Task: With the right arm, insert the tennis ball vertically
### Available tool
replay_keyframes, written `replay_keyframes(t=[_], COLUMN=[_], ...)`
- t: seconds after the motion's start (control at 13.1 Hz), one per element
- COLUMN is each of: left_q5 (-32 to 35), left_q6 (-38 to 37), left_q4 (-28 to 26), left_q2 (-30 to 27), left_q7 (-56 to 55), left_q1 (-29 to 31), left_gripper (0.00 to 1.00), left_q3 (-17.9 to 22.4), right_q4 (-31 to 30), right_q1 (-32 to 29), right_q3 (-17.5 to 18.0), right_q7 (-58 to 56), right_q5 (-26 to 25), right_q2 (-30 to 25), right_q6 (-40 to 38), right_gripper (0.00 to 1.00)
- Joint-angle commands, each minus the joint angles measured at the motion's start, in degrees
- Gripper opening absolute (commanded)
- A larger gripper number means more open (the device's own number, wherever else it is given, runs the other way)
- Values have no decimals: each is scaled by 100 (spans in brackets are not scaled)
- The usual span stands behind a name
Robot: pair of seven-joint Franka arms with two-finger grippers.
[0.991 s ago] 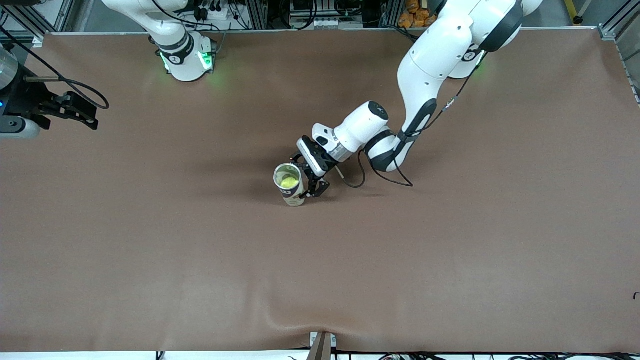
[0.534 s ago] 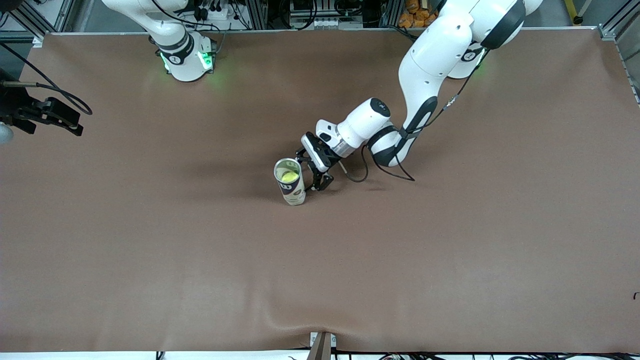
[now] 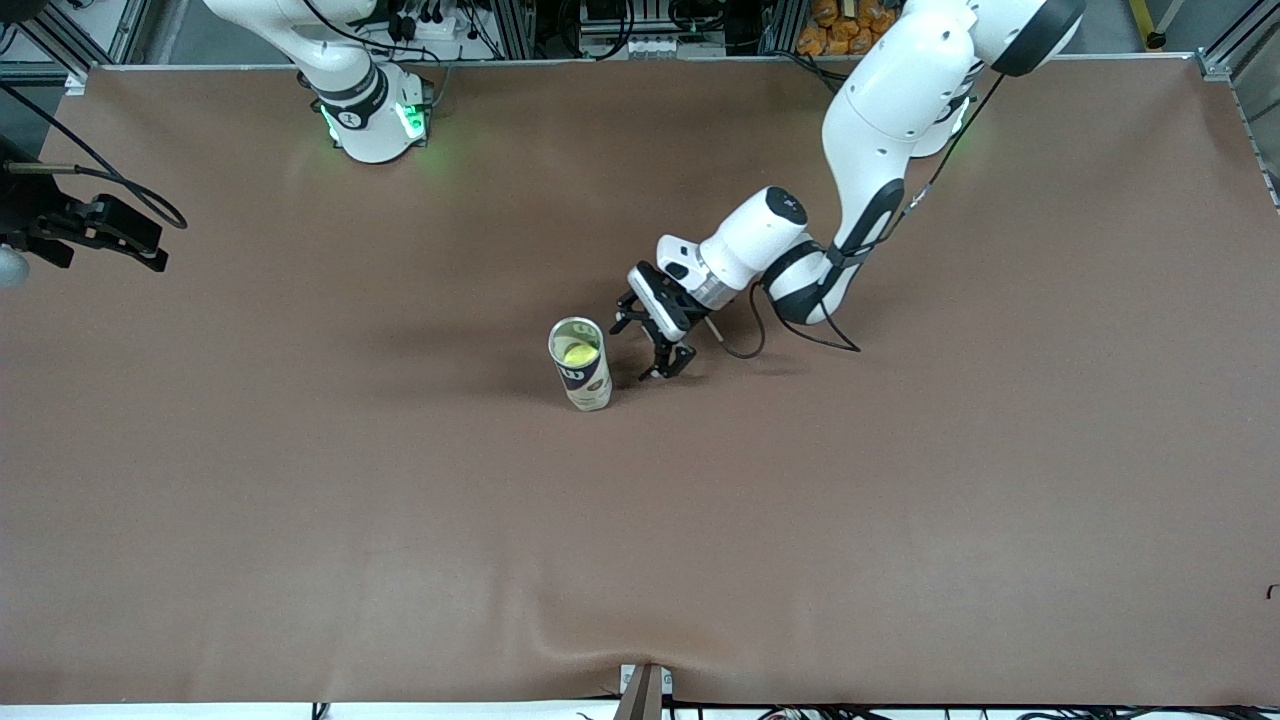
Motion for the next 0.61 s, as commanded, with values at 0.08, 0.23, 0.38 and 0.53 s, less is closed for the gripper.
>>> replay_keyframes(t=[0.08, 0.23, 0.38, 0.53], left_q5=[379, 652, 933, 1005], left_q6=[-206, -215, -241, -268], left_q4=[-488, -593, -620, -699], left_q2=[-373, -408, -426, -513], left_q7=[-19, -19, -45, -71], left_q1=[621, 972, 1262, 1518], left_gripper=[100, 100, 100, 100], left_q3=[-22, -31, -39, -127], right_q4=[134, 134, 134, 134], right_q1=[-59, -85, -77, -68], right_q3=[46, 46, 46, 46], right_q7=[-26, -35, -53, -35], right_q5=[92, 92, 92, 92], right_q2=[55, 55, 55, 55], right_q6=[-73, -82, -82, -73], right_gripper=[100, 100, 100, 100])
